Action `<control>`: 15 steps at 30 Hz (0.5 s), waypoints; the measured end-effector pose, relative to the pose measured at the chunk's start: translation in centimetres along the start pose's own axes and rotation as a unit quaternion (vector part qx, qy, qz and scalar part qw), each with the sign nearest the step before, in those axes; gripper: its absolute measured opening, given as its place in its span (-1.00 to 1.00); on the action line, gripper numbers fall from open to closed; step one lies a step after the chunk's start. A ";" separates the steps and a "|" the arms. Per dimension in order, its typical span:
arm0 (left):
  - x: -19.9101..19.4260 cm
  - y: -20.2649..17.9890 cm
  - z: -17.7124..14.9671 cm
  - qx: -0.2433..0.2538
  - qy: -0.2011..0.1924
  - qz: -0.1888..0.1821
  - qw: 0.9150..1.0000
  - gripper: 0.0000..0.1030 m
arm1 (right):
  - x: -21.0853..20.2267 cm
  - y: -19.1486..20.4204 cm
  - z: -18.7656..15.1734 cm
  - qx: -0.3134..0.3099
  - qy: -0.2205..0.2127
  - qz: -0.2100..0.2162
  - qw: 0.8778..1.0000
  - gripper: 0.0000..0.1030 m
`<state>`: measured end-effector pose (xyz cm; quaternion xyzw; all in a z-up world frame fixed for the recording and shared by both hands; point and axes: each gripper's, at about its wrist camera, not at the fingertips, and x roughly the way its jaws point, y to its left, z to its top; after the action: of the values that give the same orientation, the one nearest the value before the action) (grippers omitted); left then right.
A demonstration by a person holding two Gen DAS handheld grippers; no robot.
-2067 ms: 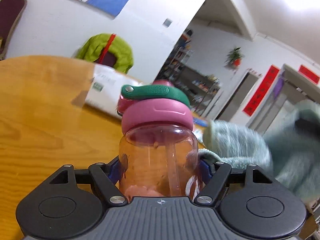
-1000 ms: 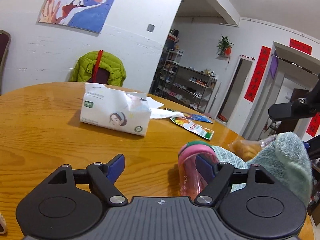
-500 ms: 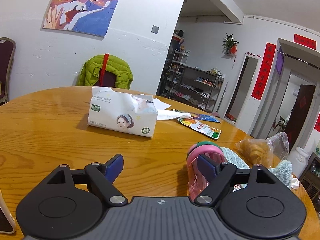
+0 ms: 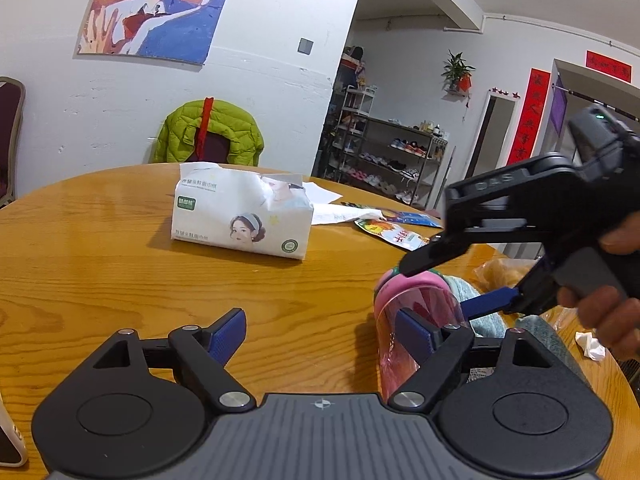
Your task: Clean container
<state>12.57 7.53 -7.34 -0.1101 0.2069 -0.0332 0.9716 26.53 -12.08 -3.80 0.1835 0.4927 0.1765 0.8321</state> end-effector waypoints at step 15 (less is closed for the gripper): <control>0.2 0.3 0.1 -0.008 0.007 0.009 1.000 0.64 | 4.7 0.9 -0.6 -0.047 -0.030 -0.017 0.998 0.40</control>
<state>12.76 7.84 -7.39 -0.1158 0.2144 -0.0235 0.9696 28.01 -8.99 -7.21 0.1409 0.4613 0.1797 0.8574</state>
